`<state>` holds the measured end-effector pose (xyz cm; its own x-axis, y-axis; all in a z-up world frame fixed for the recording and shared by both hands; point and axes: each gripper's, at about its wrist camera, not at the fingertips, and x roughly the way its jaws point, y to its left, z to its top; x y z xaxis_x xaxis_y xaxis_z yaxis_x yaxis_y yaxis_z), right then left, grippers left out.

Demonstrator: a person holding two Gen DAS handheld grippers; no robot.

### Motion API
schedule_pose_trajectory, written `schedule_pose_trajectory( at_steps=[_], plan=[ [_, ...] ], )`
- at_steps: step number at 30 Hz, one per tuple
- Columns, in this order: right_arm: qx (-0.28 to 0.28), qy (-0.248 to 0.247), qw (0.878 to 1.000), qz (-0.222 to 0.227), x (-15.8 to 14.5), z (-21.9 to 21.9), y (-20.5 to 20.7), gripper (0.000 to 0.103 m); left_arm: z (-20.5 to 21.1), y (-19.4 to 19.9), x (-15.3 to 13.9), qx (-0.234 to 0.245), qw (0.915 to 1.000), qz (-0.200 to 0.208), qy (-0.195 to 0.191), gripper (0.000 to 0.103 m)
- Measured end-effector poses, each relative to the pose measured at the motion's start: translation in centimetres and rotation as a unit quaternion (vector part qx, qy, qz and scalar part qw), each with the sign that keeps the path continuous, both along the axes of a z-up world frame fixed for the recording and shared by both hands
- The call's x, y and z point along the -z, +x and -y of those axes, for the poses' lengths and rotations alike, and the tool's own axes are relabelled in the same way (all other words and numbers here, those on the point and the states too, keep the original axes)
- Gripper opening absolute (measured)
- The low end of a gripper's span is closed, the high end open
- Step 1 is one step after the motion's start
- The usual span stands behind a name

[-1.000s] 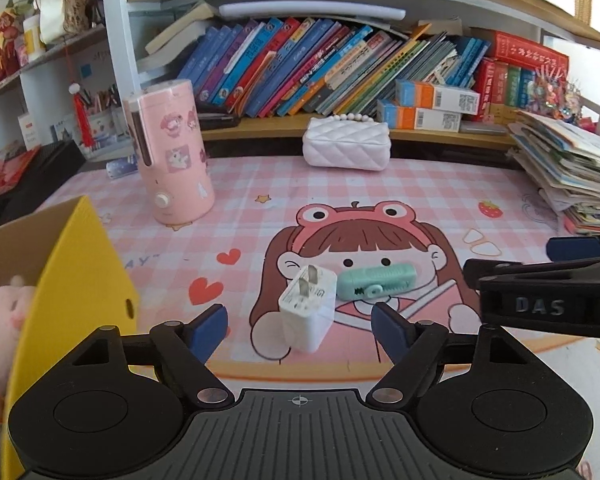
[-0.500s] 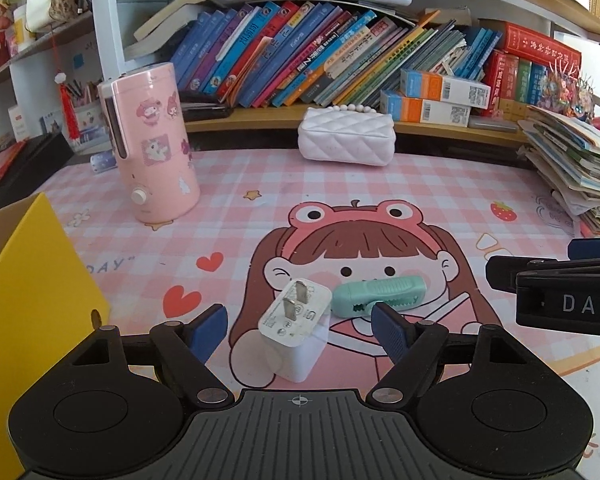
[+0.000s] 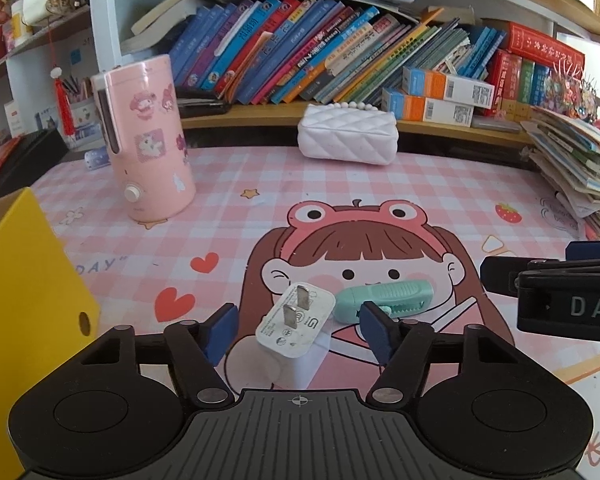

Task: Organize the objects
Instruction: 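Grasp the white charger plug with the left gripper while the right gripper grasps the mint-green stapler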

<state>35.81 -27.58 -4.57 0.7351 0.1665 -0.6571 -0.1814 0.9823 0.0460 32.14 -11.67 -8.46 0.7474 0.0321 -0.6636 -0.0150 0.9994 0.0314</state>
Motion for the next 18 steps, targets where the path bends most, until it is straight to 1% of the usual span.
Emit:
schedule_pose_trajectory(
  at_steps=[1, 2, 4, 6, 7, 9, 15, 18],
  plan=[
    [0.000, 0.000, 1.000, 0.000, 0.0, 0.0, 0.1, 0.084, 0.1, 0.2, 0.3, 0.002, 1.0000, -0.006, 0.002, 0.055],
    [-0.001, -0.001, 1.000, 0.000, 0.0, -0.1, 0.1, 0.084, 0.1, 0.4, 0.6, 0.004, 0.9999, -0.013, 0.003, 0.045],
    [-0.004, -0.001, 1.000, -0.001, 0.1, -0.3, 0.2, 0.084, 0.0, 0.5, 0.9, 0.009, 0.9998, -0.019, 0.001, 0.036],
    [-0.008, 0.002, 1.000, -0.002, 0.2, -0.5, 0.3, 0.084, -0.1, 0.2, 0.7, 0.016, 0.9997, -0.017, 0.002, 0.032],
    [-0.011, 0.005, 1.000, -0.005, 0.2, -0.6, 0.4, 0.084, -0.1, -0.2, 0.5, 0.016, 0.9998, -0.014, 0.007, 0.025],
    [-0.019, 0.008, 1.000, -0.009, 0.5, -1.1, 0.5, 0.084, -0.6, -1.2, -0.2, 0.006, 0.9999, -0.005, 0.010, 0.025],
    [-0.057, 0.009, 0.998, -0.030, 2.2, -3.7, 1.3, 0.084, -3.3, -4.1, -2.7, -0.052, 0.9986, 0.006, -0.003, 0.025],
    [-0.074, 0.002, 0.997, -0.031, 3.2, -5.5, 1.5, 0.083, -3.9, -5.3, -3.8, -0.064, 0.9978, 0.012, -0.007, 0.025]
  ],
)
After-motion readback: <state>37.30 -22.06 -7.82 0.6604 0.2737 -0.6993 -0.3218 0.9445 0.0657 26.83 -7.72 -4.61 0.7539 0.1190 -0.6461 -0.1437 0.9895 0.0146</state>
